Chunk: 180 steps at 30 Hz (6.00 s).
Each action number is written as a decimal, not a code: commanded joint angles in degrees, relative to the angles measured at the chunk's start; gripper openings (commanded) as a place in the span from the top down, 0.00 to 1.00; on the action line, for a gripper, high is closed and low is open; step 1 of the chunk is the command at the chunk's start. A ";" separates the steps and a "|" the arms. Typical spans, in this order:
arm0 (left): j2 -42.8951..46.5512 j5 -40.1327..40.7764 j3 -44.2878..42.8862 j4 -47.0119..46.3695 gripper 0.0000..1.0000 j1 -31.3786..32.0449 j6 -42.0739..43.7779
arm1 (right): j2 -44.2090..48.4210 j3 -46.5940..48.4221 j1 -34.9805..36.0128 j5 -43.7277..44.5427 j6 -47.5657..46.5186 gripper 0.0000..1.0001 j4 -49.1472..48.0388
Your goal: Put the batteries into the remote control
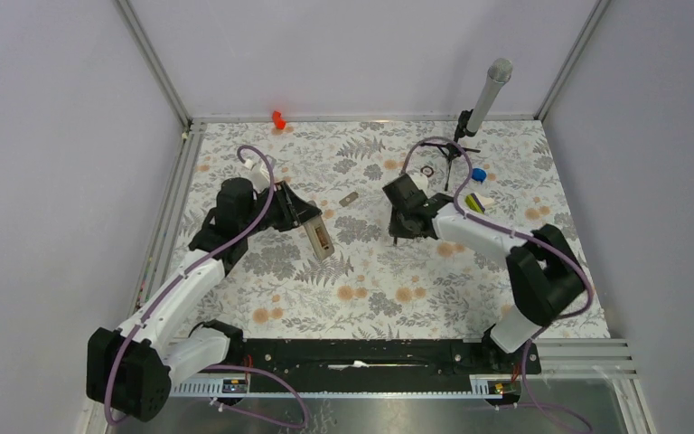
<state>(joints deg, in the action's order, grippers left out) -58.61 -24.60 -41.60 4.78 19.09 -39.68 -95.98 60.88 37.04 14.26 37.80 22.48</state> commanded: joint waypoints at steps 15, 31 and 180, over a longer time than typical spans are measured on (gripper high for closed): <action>-3.88 -21.35 0.29 -17.60 1.00 -0.37 -10.48 | 32.51 -8.79 17.27 -9.61 -16.39 0.93 -33.91; -6.15 -22.65 -1.74 -12.53 1.00 -0.37 -14.10 | 29.09 -9.71 24.55 -5.92 -24.36 0.91 -38.31; -3.32 -16.97 -0.93 -25.79 1.00 0.32 -21.18 | 24.80 -22.22 12.53 -13.51 51.93 0.12 -55.13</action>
<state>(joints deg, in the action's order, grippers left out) -63.11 -40.18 -41.28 -18.48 18.98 -62.41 -70.57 37.93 50.06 1.80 90.00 -30.61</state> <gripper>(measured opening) 0.269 0.873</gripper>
